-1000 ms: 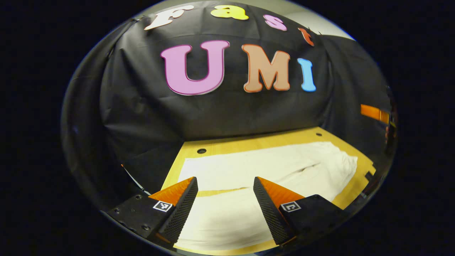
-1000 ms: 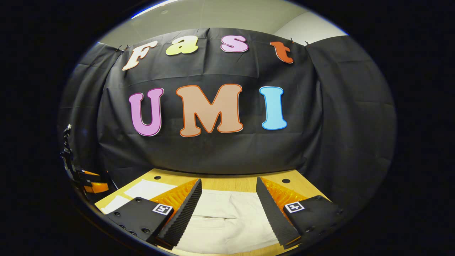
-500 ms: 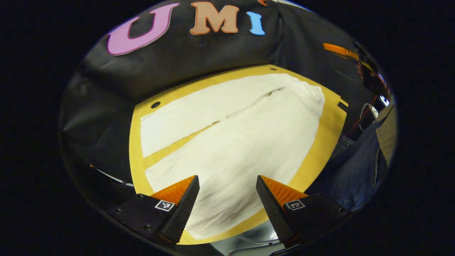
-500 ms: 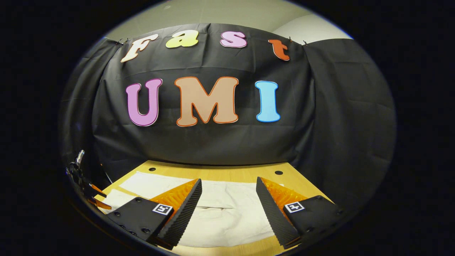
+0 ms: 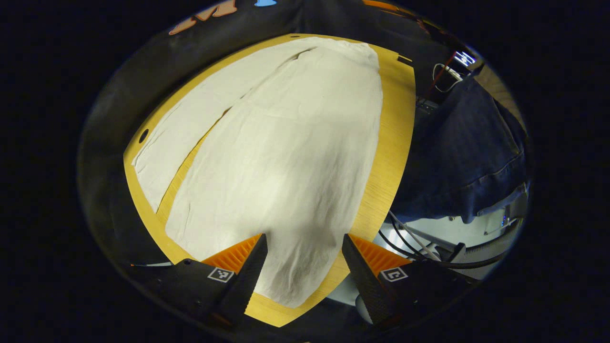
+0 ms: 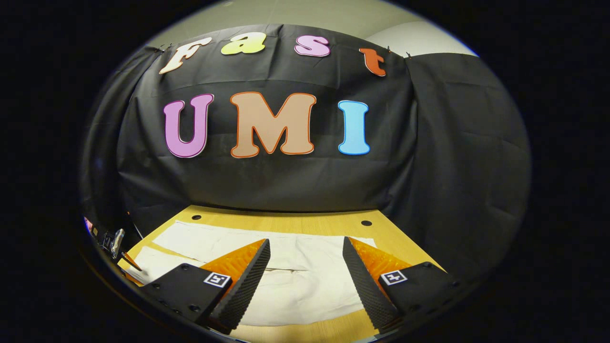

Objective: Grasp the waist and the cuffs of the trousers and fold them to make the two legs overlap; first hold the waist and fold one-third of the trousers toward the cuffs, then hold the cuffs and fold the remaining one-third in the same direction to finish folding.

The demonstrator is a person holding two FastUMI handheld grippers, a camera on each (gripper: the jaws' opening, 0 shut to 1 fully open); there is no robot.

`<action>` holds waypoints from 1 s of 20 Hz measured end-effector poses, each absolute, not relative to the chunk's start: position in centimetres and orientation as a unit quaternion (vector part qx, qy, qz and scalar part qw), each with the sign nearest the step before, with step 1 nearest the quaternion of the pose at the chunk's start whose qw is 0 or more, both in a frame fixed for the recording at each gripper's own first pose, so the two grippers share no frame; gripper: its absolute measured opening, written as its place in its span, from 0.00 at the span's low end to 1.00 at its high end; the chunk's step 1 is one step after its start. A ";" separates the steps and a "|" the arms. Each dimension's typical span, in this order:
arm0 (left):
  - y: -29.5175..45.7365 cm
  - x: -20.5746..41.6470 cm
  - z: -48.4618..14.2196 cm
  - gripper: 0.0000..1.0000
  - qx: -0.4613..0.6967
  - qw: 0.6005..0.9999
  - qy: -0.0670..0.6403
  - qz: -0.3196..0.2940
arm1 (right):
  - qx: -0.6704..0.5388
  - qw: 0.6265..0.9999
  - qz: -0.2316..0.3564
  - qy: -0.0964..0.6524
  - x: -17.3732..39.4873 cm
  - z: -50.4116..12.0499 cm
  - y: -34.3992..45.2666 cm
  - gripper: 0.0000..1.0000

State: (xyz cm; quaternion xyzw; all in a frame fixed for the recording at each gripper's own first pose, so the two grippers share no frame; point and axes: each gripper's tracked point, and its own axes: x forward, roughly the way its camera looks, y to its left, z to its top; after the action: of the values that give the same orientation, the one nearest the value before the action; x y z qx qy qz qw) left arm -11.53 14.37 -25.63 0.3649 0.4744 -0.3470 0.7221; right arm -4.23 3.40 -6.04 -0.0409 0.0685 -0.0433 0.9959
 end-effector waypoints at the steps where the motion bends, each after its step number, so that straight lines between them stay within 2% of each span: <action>1: 14.6 -11.8 -26.0 0.95 0.372 0.713 0.479 -0.352 | -0.043 0.996 -0.045 0.070 -4.1 -6.2 3.4 0.98; 9: 15.1 -12.7 -28.3 0.94 0.419 0.654 0.511 -0.369 | -0.061 0.993 -0.047 0.085 -3.1 -7.1 2.5 0.99; 15: 15.1 -12.6 -28.7 0.93 0.427 0.642 0.515 -0.373 | -0.069 0.992 -0.031 0.101 -2.1 -8.5 2.0 0.98; 17: 15.0 -12.2 -28.7 0.87 0.426 0.645 0.515 -0.370 | -0.075 0.991 -0.015 0.112 -1.7 -9.2 1.9 0.99; 19: 15.1 -11.4 -28.5 0.76 0.423 0.648 0.519 -0.364 | -0.089 0.988 0.006 0.127 -1.2 -10.2 1.9 0.98; 20: 15.1 -11.0 -28.2 0.63 0.422 0.649 0.523 -0.357 | -0.098 0.986 0.016 0.132 -1.0 -10.5 1.9 0.98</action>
State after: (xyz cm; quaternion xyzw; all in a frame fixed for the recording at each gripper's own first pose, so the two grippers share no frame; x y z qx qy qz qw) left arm -11.04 15.14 -28.16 0.4215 0.5232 -0.3573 0.6488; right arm -0.99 1.92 -10.53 -0.0977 0.1323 0.0164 0.9863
